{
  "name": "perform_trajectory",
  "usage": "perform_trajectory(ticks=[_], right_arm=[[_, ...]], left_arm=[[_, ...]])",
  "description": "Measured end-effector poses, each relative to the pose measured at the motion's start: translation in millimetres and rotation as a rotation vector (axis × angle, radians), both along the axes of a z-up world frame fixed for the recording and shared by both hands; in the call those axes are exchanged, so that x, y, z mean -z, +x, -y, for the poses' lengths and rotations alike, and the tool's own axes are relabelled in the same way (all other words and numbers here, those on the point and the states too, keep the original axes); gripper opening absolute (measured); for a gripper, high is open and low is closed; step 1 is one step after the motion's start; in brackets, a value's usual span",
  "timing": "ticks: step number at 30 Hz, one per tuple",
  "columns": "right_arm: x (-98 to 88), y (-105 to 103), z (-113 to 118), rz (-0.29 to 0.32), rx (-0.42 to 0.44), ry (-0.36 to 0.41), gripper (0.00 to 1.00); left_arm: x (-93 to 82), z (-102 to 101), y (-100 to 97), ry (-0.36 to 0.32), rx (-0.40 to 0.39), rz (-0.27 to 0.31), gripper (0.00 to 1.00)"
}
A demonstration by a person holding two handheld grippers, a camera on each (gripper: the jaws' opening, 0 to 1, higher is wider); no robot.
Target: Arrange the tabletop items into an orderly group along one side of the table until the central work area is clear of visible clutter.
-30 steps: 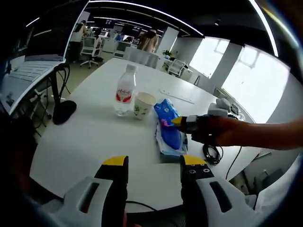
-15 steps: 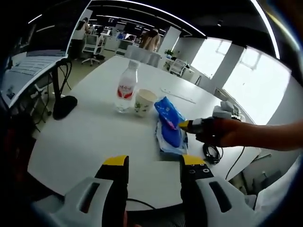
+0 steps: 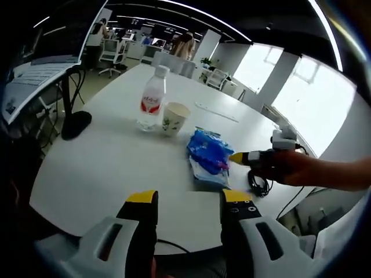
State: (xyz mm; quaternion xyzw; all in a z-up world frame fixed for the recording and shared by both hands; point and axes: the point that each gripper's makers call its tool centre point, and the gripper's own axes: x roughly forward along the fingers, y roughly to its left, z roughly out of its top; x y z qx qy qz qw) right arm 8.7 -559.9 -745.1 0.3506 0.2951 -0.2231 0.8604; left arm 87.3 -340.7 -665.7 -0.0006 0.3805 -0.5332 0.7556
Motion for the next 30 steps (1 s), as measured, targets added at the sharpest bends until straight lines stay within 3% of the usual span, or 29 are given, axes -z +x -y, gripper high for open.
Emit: perform_trajectory(ticks=[9, 19, 30], right_arm=[[-9.1, -7, -25, 0.016, -0.101, -0.024, 0.0], [-13.0, -15, -46, 0.026, -0.135, -0.016, 0.0], [-23.0, -13, -69, 0.042, -0.216, -0.023, 0.0]], left_arm=[[11.5, -2, -3.7, 0.02, 0.005, -0.013, 0.4], [20.7, -1, -5.6, 0.03, 0.003, -0.037, 0.39], [35.8, 13, -3.0, 0.062, 0.036, -0.034, 0.38]])
